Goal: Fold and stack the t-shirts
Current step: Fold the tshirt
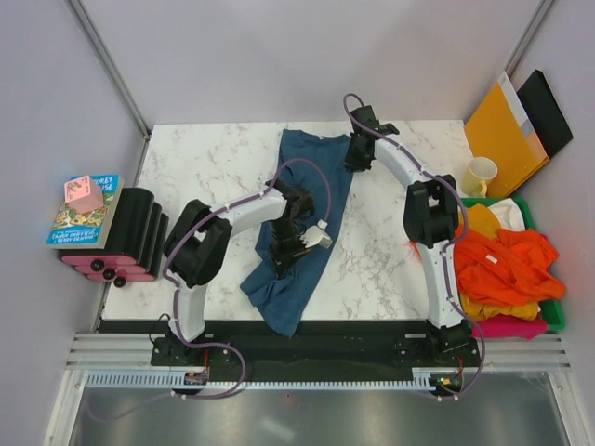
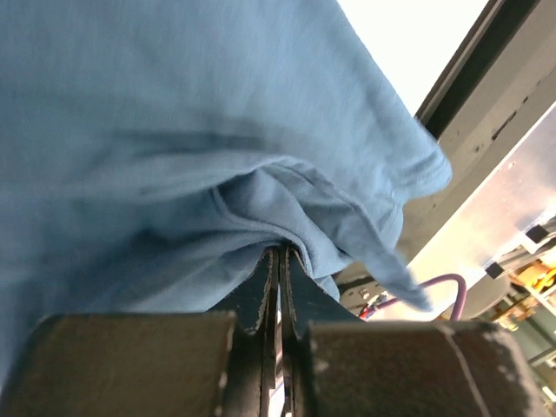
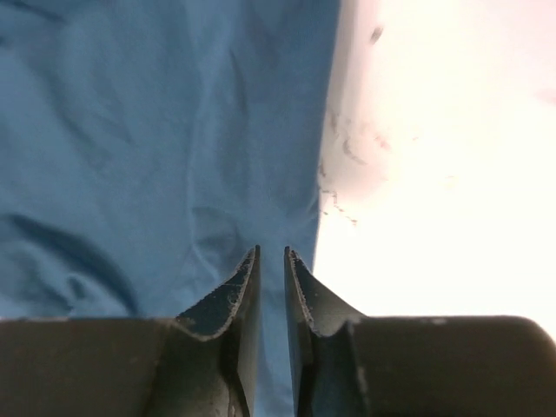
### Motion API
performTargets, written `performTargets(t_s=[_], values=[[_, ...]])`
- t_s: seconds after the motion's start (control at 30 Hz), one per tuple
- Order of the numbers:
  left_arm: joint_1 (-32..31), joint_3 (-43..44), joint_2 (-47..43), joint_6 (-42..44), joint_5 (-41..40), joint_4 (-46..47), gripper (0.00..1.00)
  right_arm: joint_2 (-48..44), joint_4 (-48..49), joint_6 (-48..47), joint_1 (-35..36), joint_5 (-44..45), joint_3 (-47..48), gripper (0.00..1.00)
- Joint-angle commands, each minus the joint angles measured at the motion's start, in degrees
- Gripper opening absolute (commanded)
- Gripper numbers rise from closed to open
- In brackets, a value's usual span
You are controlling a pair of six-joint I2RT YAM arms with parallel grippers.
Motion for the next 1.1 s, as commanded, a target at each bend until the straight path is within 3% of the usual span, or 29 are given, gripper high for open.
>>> performTargets(t_s=[0.0,0.1,0.13,0.23,0.43,0.6,0.7,0.9,1.07], values=[[4.4,-1.2,-9.3,-2.4,0.3,1.2,0.09,-10.7,5.0,-1.4,-0.5,4.1,-0.8,0.26],[9.5,1.2,-14.4,-3.3,2.6,2.0,0.24,-16.4,8.4,-0.9,-0.4,4.5,-4.0,0.32],[10.9,2.9,-15.3,-3.3,3.3,2.0,0.36,-18.6,9.0,-0.9,-0.2,4.2,-5.2,0.33],[16.2,5.0,-17.1,-3.4,5.4,2.2,0.41,-23.2,9.5,-1.4,1.2,3.3,-10.0,0.33],[24.3,1.3,-17.0,-5.8,7.6,7.5,0.40,-36.1,13.0,-2.3,10.2,6.1,-31.2,0.31],[27.4,-4.4,-16.1,-8.4,5.3,12.2,0.38,-47.6,18.4,4.4,22.2,11.9,-52.5,0.30],[27.7,-7.4,-16.3,-8.6,5.0,13.5,0.37,-51.6,19.3,9.6,27.1,16.5,-60.0,0.30],[27.7,-10.2,-16.9,-9.7,4.9,15.5,0.37,-54.4,22.4,15.6,31.8,20.9,-67.5,0.29],[27.9,-7.0,-16.5,-12.7,5.0,20.2,0.37,-52.1,24.4,13.1,30.5,26.1,-62.4,0.30]])
